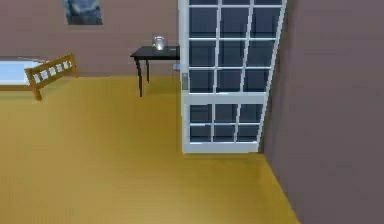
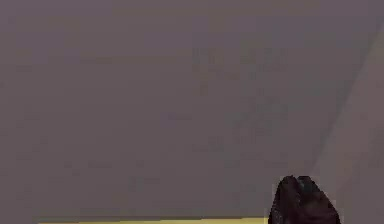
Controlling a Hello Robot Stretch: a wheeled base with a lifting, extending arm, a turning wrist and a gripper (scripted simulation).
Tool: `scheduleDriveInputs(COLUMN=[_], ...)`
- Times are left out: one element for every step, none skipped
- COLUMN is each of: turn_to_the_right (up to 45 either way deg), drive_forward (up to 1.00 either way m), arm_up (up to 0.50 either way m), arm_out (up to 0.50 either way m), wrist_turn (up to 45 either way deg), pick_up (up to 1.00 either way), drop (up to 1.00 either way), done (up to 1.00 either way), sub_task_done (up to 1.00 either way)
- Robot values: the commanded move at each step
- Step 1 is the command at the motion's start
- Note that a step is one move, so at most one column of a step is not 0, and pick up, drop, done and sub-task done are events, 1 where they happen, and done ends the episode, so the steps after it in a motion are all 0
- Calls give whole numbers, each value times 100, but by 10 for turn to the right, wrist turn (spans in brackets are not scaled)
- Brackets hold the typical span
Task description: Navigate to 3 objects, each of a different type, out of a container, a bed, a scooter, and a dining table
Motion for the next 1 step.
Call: scheduleDriveInputs(turn_to_the_right=[-300], drive_forward=[0], arm_up=[0], arm_out=[0], wrist_turn=[0], pick_up=[0], drop=[0], done=[0], sub_task_done=[0])
